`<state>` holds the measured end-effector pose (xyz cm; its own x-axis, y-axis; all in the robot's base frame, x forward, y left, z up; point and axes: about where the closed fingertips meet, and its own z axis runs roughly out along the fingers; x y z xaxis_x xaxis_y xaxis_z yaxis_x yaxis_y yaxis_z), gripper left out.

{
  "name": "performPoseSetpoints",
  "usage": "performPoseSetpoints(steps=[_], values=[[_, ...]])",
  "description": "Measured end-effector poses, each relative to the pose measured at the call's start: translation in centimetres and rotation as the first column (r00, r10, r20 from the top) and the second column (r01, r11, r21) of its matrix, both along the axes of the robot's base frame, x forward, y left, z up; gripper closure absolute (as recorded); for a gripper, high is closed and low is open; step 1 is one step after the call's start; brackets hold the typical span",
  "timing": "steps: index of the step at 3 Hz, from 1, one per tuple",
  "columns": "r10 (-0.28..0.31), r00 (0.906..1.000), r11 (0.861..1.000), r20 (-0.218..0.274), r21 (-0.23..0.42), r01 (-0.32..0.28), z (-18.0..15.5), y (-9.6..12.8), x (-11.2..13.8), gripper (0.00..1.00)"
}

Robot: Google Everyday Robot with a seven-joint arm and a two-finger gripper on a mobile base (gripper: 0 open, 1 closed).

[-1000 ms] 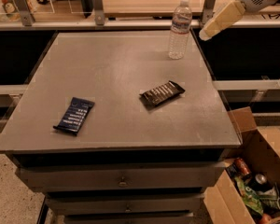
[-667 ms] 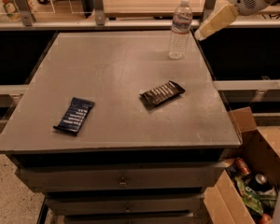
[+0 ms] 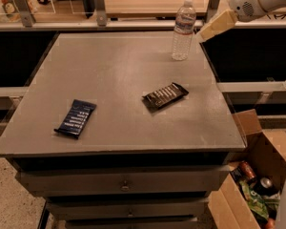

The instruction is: Pick water bottle

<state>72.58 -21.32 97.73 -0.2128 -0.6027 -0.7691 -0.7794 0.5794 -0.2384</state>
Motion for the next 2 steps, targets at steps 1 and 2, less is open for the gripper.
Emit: performPoseSetpoints(steps=[1,2], values=[[-0.003,0.9999,1.000,0.010,0.008,0.003,-0.5,0.6,0.6,0.00],[0.007,0.9990,0.999,0.044,0.047,-0.009,-1.1,1.7,1.8,0.00]])
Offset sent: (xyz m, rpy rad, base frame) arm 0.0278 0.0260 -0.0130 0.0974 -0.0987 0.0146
